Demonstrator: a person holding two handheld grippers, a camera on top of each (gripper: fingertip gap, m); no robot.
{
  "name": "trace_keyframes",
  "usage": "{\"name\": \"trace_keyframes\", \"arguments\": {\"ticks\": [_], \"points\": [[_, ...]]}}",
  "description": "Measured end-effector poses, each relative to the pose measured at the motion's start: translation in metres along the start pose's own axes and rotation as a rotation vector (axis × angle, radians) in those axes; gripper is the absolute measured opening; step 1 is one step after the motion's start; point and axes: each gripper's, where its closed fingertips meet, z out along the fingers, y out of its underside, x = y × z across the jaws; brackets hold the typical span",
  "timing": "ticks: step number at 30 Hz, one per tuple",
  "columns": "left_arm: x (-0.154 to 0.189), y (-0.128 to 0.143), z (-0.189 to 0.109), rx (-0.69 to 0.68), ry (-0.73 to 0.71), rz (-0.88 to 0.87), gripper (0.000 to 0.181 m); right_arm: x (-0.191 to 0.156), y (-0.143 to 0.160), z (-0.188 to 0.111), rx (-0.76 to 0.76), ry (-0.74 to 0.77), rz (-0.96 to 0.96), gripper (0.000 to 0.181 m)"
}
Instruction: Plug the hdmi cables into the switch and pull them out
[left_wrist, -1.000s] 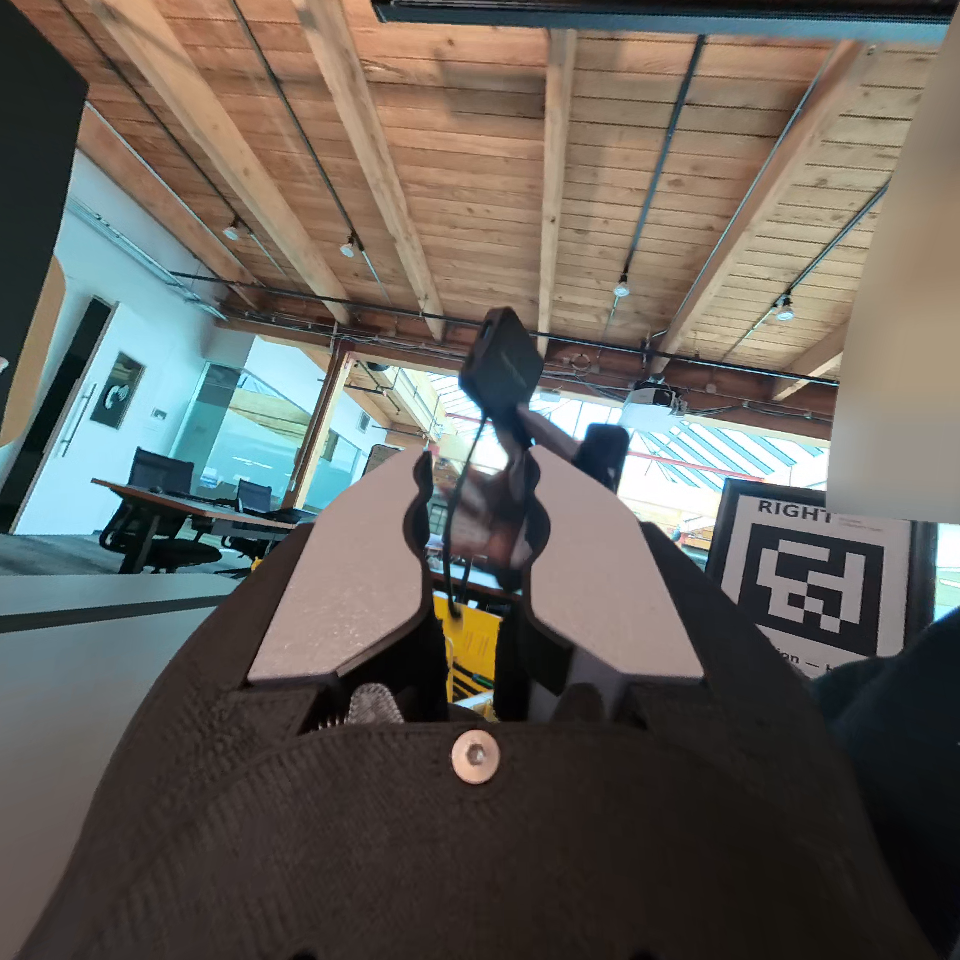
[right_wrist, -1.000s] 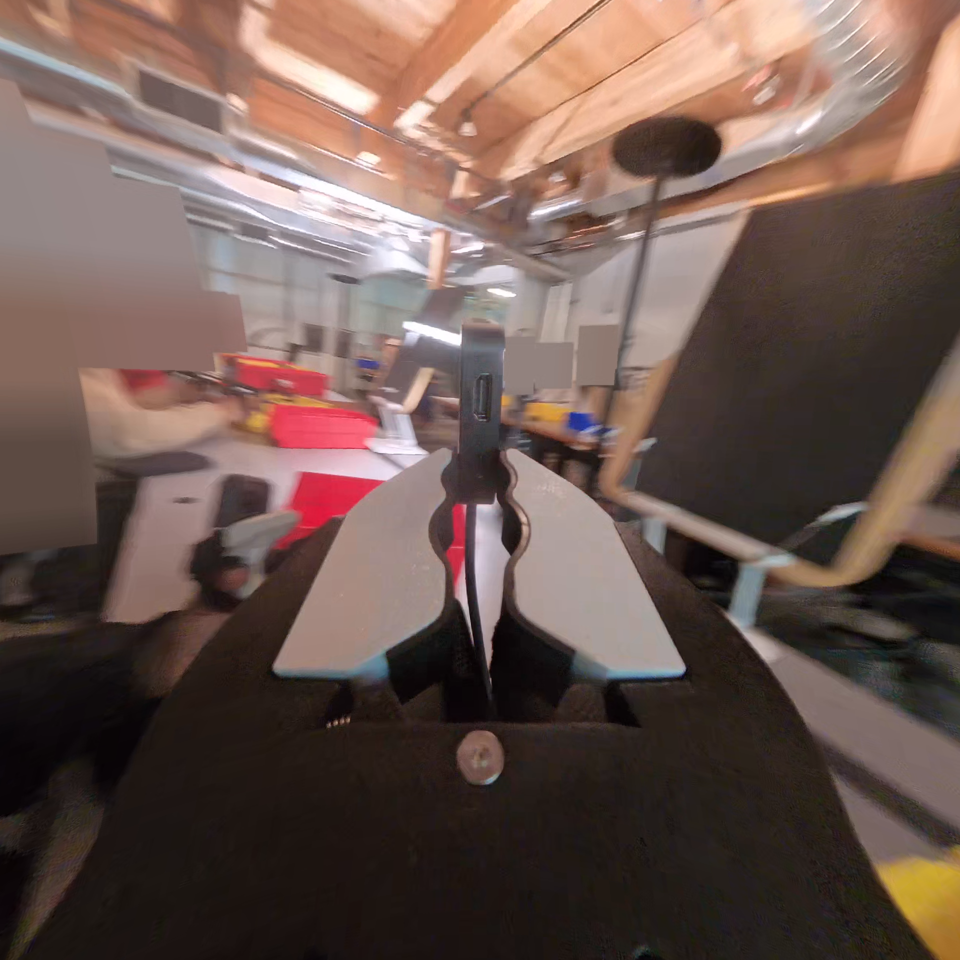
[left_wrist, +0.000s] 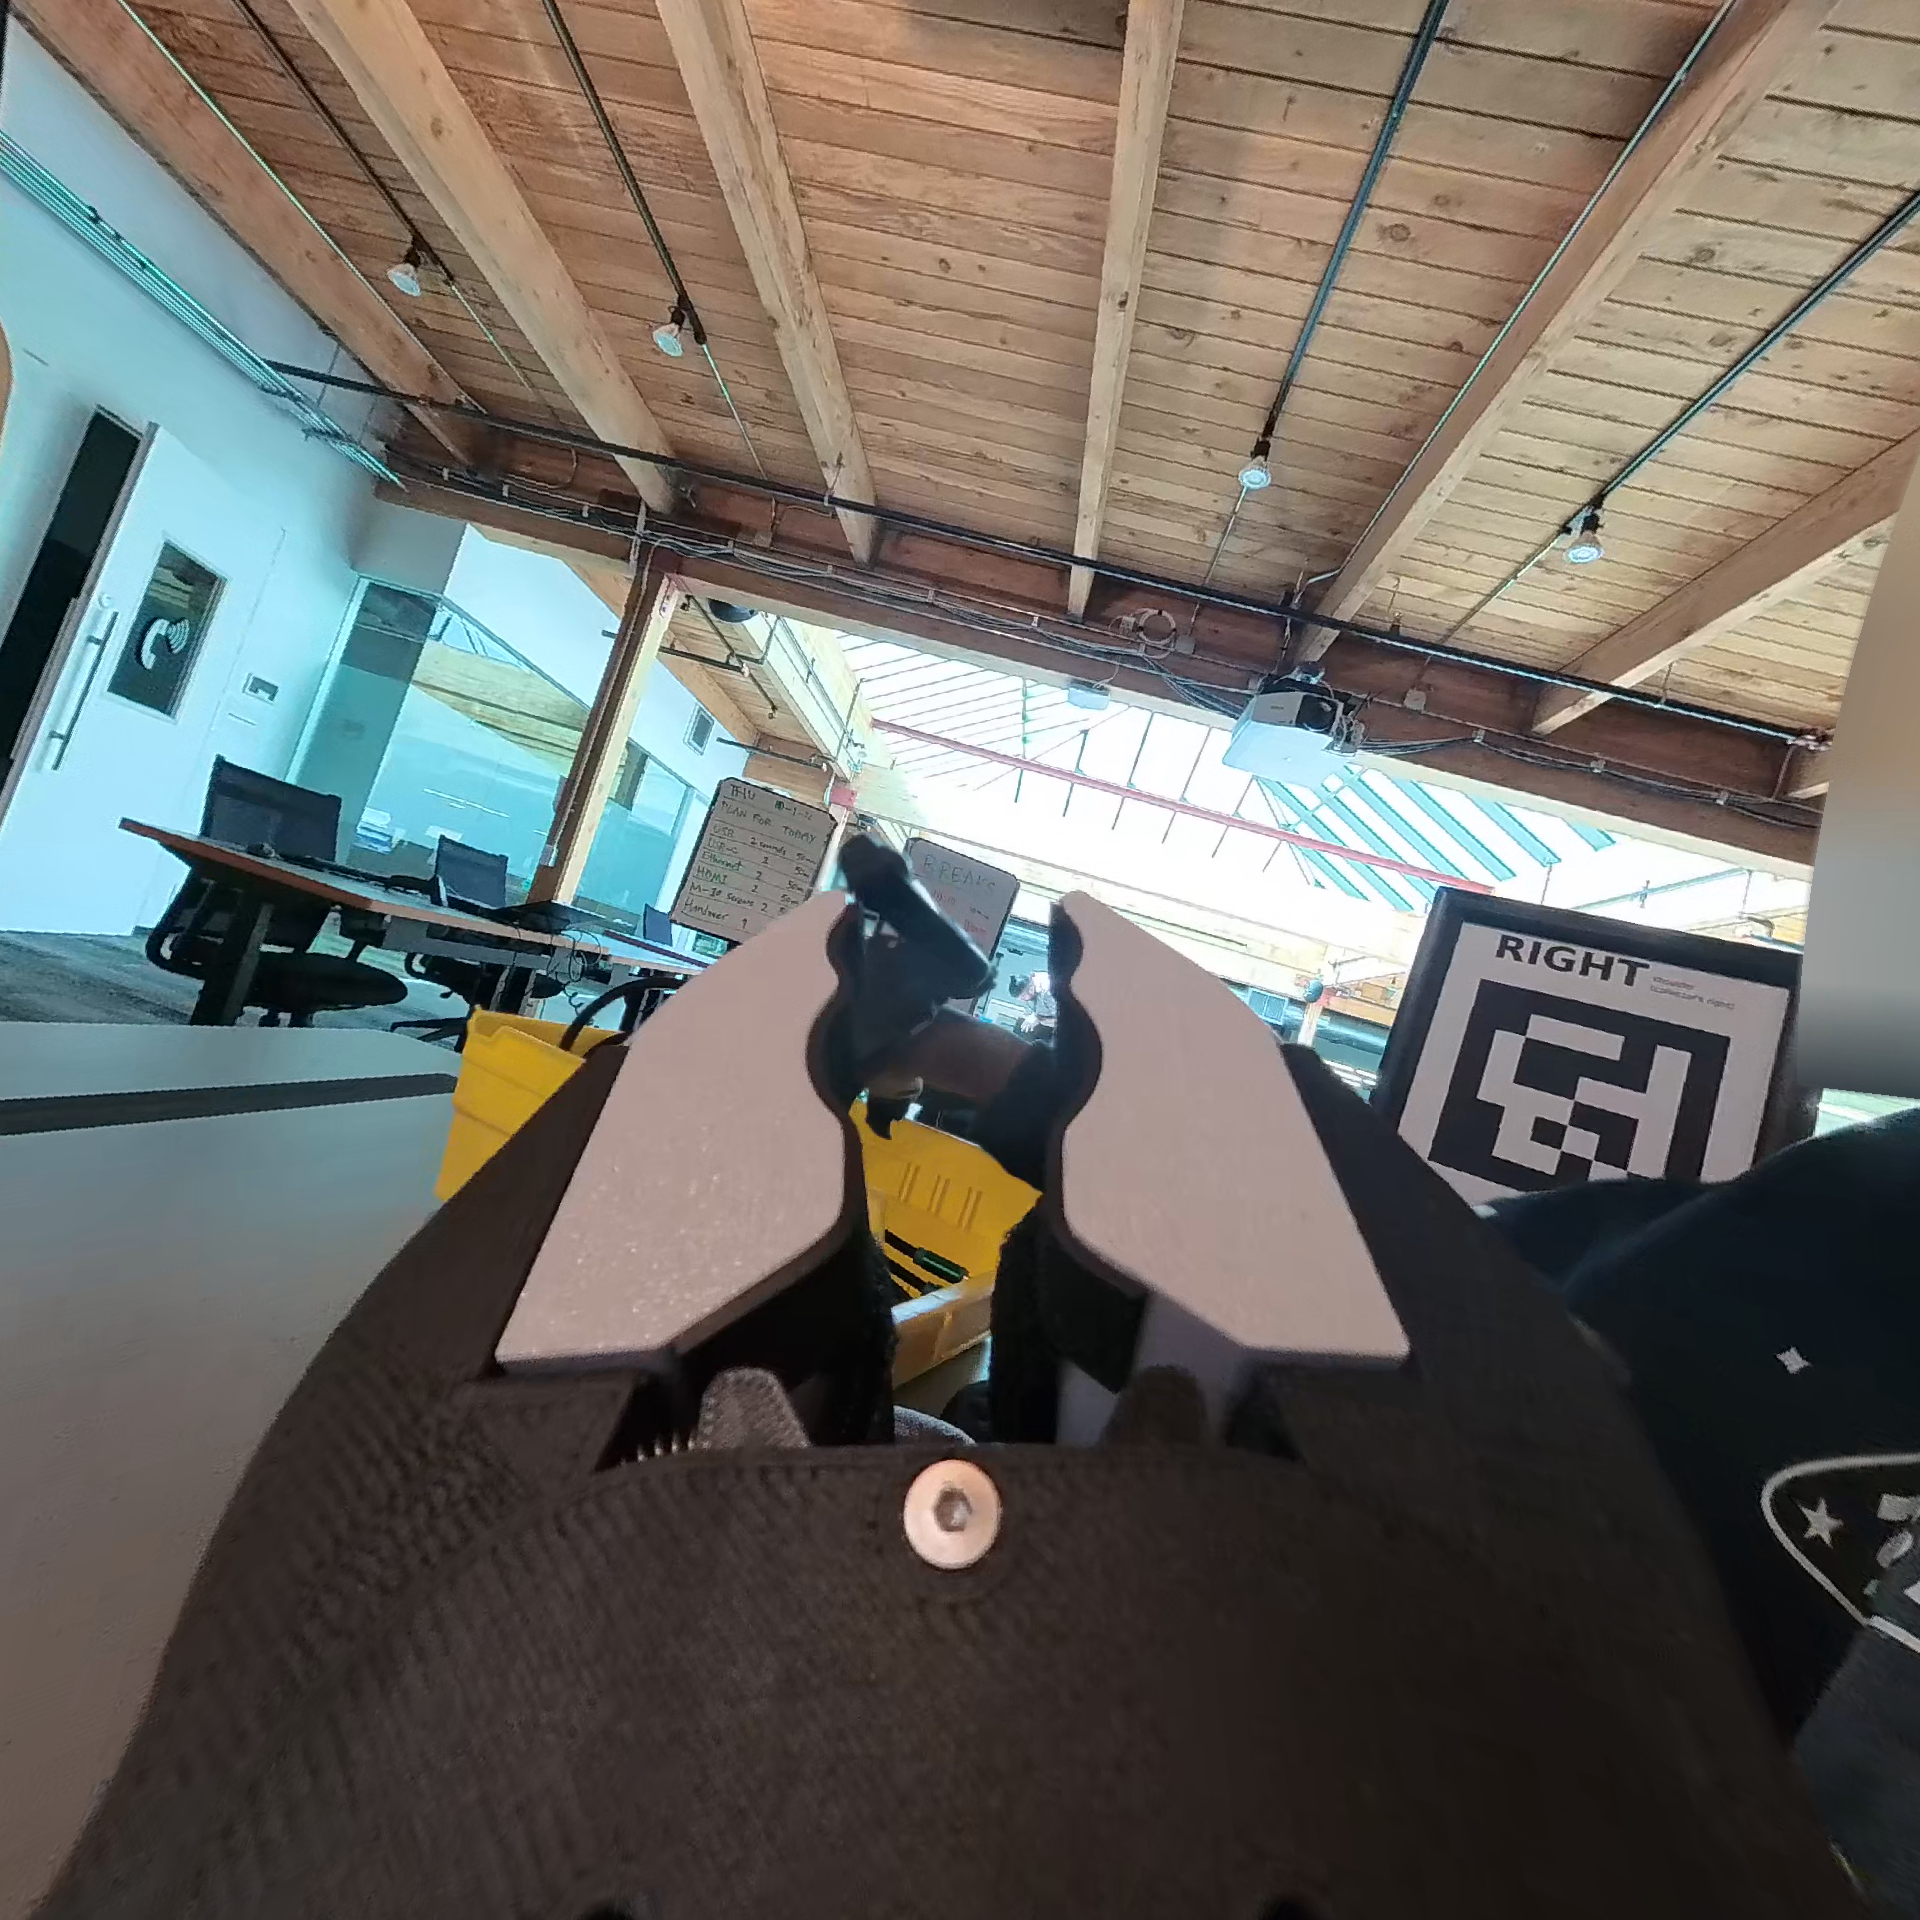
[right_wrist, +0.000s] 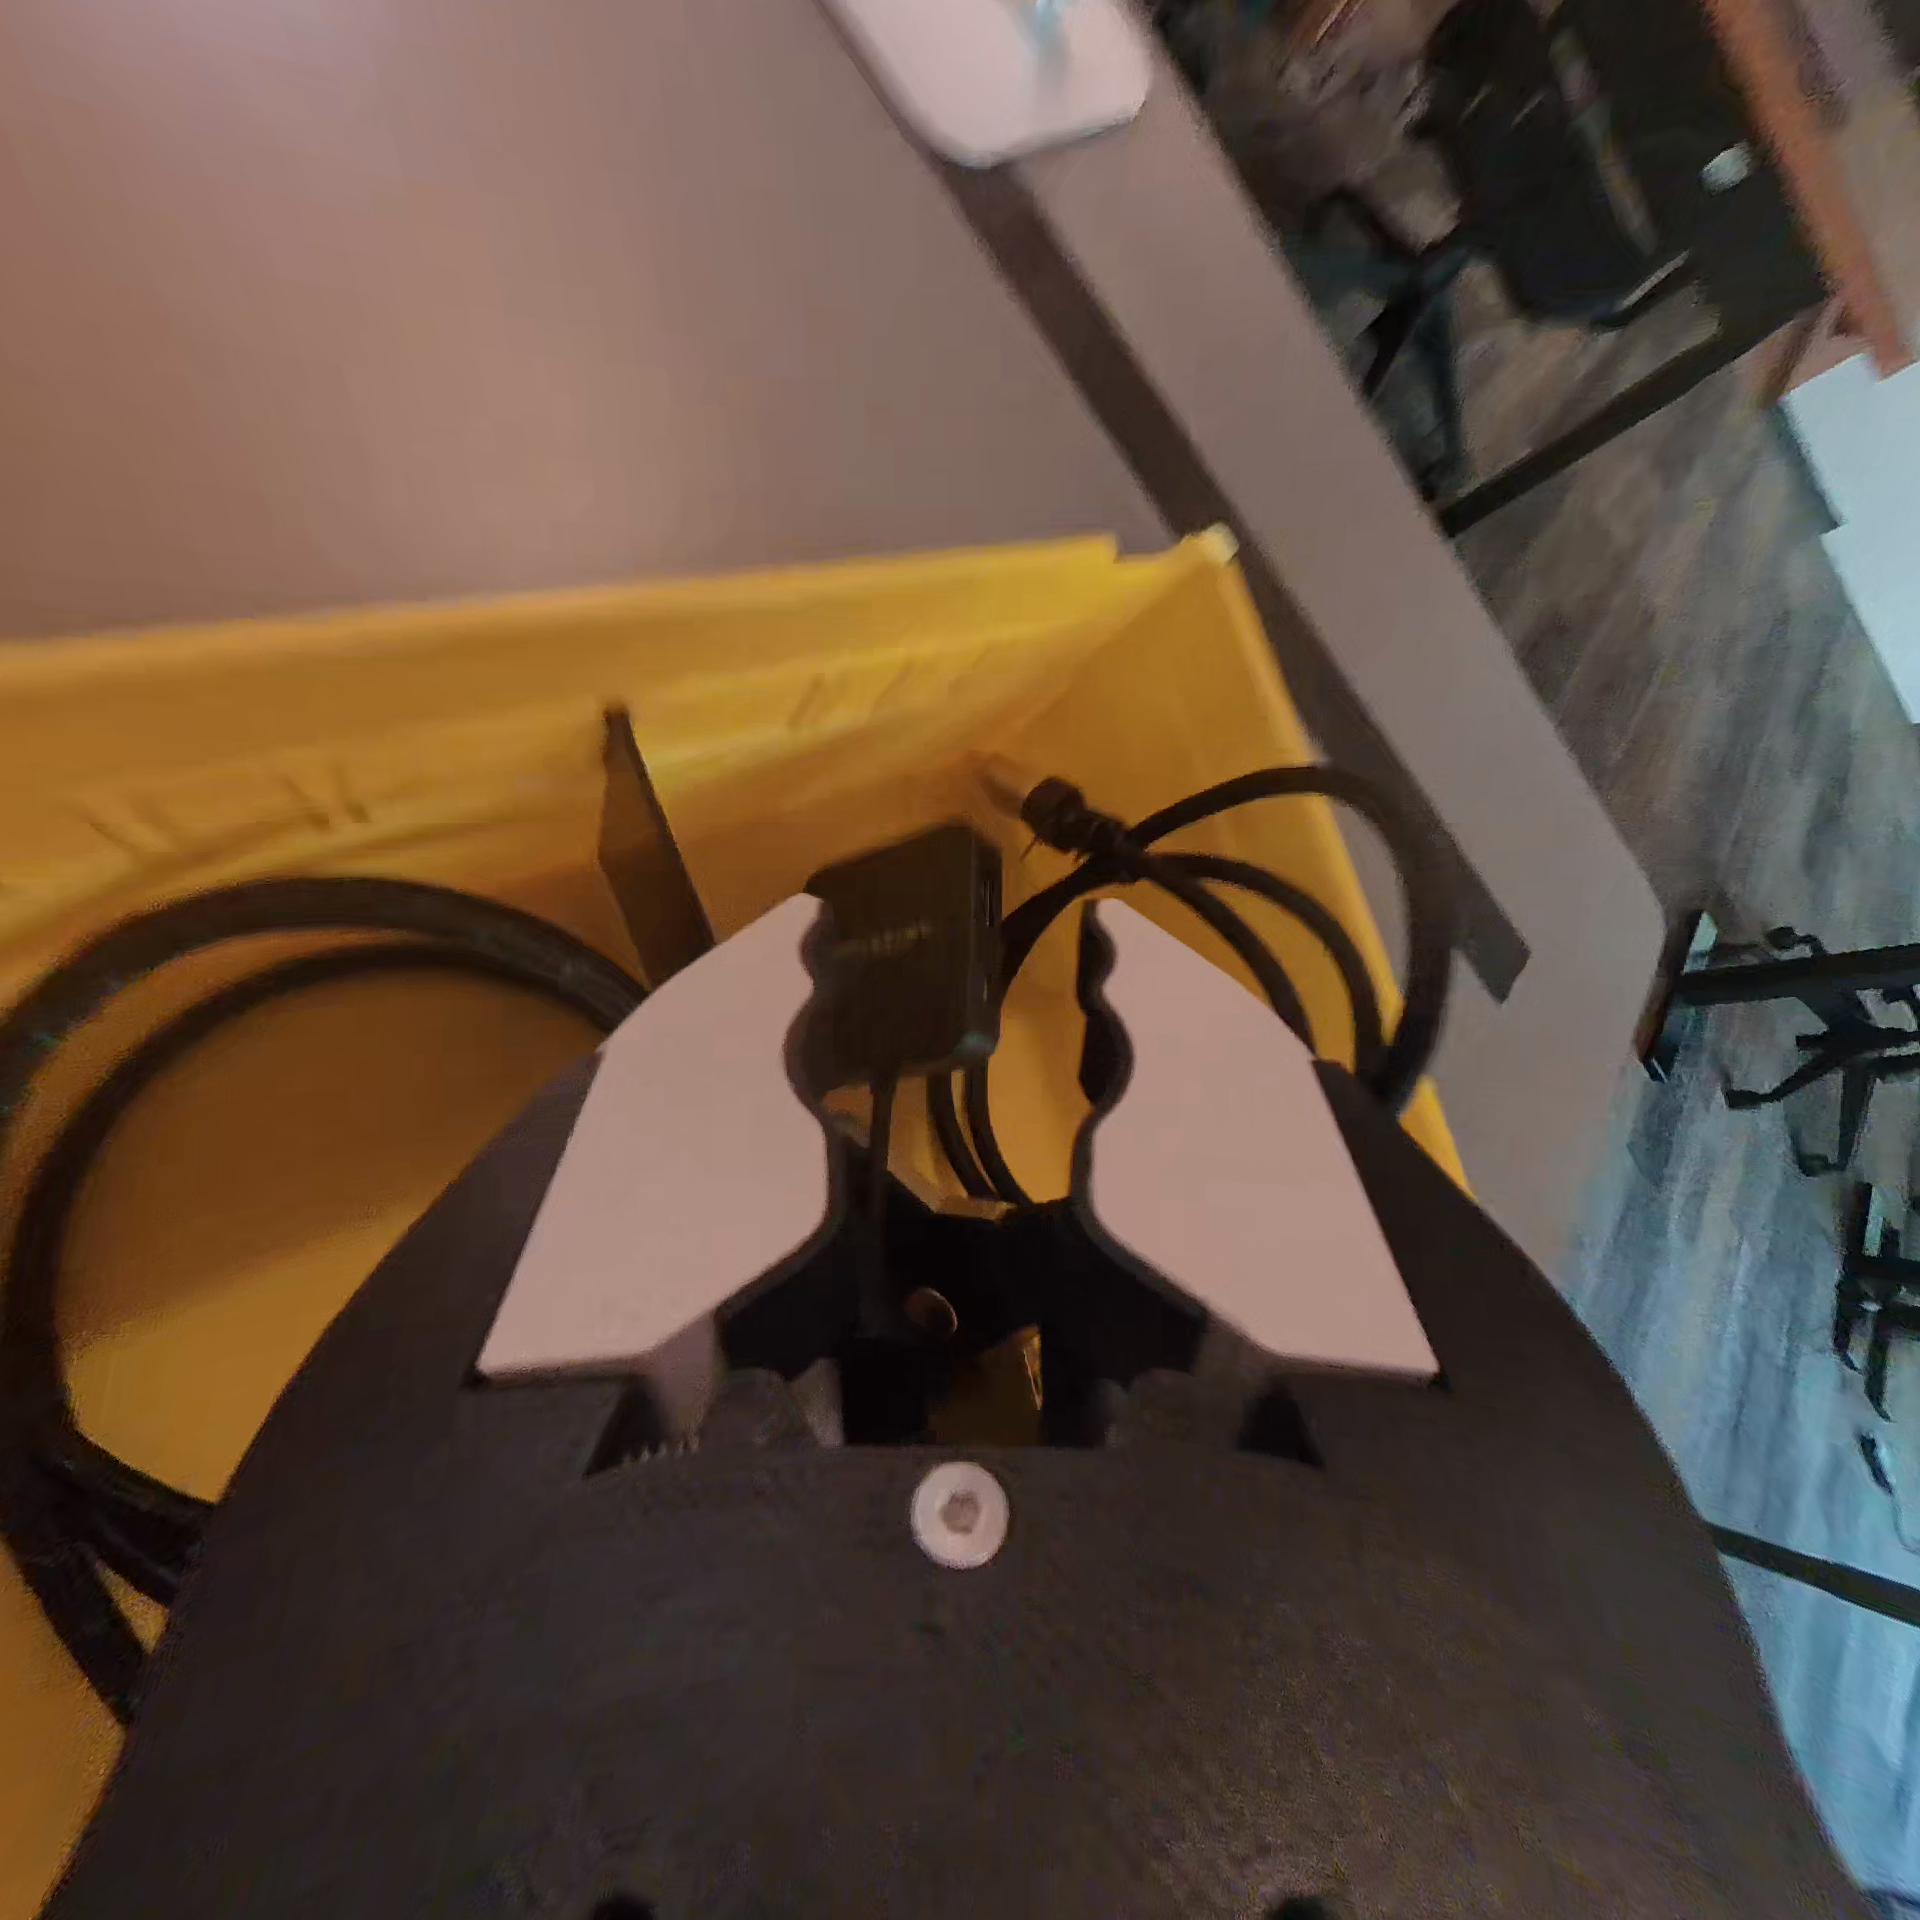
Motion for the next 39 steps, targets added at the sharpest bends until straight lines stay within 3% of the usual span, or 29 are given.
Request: {"name": "trace_keyframes", "arguments": {"ticks": [1,4,7,9,12,15,17,20,21,23,31,35,39], "points": [[0.000,0.000,0.000,-0.001,-0.001,0.001,0.032,0.003,-0.011,-0.010,0.055,0.029,0.028,0.052],[0.000,0.001,0.000,-0.007,-0.001,0.000,0.032,0.009,-0.041,-0.054,0.232,0.171,0.090,0.063],[-0.001,0.003,0.001,-0.015,-0.008,0.012,0.033,0.011,-0.045,-0.111,0.352,0.383,0.202,0.066],[-0.001,0.004,0.001,-0.023,-0.011,0.022,0.032,-0.004,-0.023,-0.139,0.331,0.443,0.288,0.062],[-0.002,0.007,0.002,-0.038,-0.021,0.037,0.033,-0.035,0.035,-0.151,0.163,0.461,0.434,0.066],[-0.003,0.009,0.002,-0.050,-0.031,0.054,0.033,-0.065,0.098,-0.145,-0.025,0.445,0.562,0.067],[-0.003,0.010,0.003,-0.057,-0.036,0.063,0.033,-0.076,0.123,-0.133,-0.105,0.408,0.603,0.063],[-0.004,0.012,0.003,-0.067,-0.042,0.069,0.033,-0.071,0.126,-0.115,-0.080,0.385,0.586,0.041],[-0.005,0.013,0.003,-0.069,-0.045,0.072,0.033,-0.062,0.129,-0.113,-0.093,0.434,0.600,0.025],[-0.005,0.012,0.003,-0.068,-0.050,0.077,0.032,-0.055,0.133,-0.109,-0.108,0.463,0.630,0.017],[-0.001,-0.002,0.005,-0.093,-0.098,0.141,0.032,-0.062,0.103,-0.087,0.026,0.445,0.667,0.012],[0.028,-0.059,-0.002,-0.065,-0.103,0.238,0.032,-0.079,0.070,-0.066,0.046,0.414,0.624,0.014],[0.059,-0.132,-0.037,0.040,-0.158,0.426,0.032,-0.104,0.026,-0.040,0.060,0.381,0.524,0.022]]}}
